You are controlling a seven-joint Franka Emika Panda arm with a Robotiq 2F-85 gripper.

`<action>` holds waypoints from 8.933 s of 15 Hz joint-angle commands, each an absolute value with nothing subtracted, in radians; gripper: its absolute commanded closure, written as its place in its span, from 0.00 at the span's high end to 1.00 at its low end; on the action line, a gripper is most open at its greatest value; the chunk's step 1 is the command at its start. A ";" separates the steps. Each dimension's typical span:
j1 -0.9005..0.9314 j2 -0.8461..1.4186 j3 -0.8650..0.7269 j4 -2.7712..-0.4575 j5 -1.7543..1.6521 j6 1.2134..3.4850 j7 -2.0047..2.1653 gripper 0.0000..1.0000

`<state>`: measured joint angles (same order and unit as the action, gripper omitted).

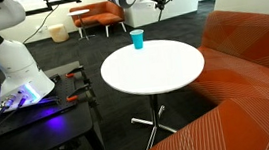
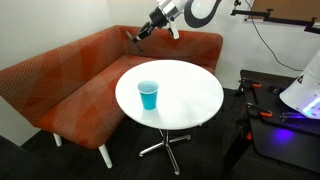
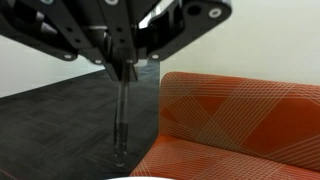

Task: Put the pen in the cup

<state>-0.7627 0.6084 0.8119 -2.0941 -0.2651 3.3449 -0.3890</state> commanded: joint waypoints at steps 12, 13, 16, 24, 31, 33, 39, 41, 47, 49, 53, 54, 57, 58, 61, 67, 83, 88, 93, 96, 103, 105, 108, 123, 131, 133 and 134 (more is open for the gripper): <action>-0.622 0.369 0.694 -2.099 -0.156 2.778 -0.240 0.03; -0.527 0.329 0.603 -2.099 -0.054 2.743 -0.283 0.03; -0.354 0.274 0.415 -2.079 0.000 2.606 -0.202 0.03; -0.053 0.275 0.115 -1.976 -0.025 2.277 -0.027 0.03; -0.020 0.273 0.059 -1.996 -0.020 2.249 -0.028 0.10; -0.019 0.275 0.058 -1.996 -0.020 2.249 -0.028 0.10; -0.016 0.284 0.058 -1.995 -0.023 2.262 -0.029 0.03; -0.018 0.289 0.057 -2.008 -0.028 2.323 -0.046 0.03; -0.039 0.320 0.072 -2.066 0.006 2.651 -0.130 0.03; -0.055 0.332 0.093 -2.083 0.039 2.759 -0.183 0.03; -0.119 0.357 0.179 -2.100 0.143 2.923 -0.310 0.03; -0.151 0.364 0.222 -2.101 0.176 2.959 -0.358 0.03; -0.235 0.387 0.329 -2.092 0.253 3.018 -0.468 0.03; -0.253 0.391 0.349 -2.090 0.262 3.019 -0.482 0.03; -0.166 0.361 0.217 -2.108 0.168 2.963 -0.320 0.03; 0.003 0.344 -0.007 -2.061 -0.033 2.725 -0.068 0.03; -0.009 0.361 0.062 -1.929 0.026 2.313 -0.138 0.10; -0.009 0.362 0.062 -1.929 0.026 2.313 -0.138 0.10; -0.009 0.362 0.062 -1.929 0.026 2.313 -0.138 0.10; -0.009 0.362 0.062 -1.929 0.026 2.313 -0.138 0.10; -0.009 0.362 0.062 -1.929 0.026 2.313 -0.138 0.10; -0.009 0.362 0.062 -1.929 0.026 2.313 -0.138 0.10; -0.009 0.362 0.062 -1.929 0.026 2.313 -0.138 0.10; -0.009 0.362 0.062 -1.929 0.026 2.313 -0.138 0.10; -0.009 0.362 0.062 -1.929 0.026 2.313 -0.138 0.10; -0.009 0.362 0.062 -1.929 0.026 2.313 -0.138 0.10; -0.009 0.362 0.062 -1.929 0.026 2.313 -0.138 0.10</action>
<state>-0.0164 0.3624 0.0691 -1.9305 0.0230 2.3148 -0.1366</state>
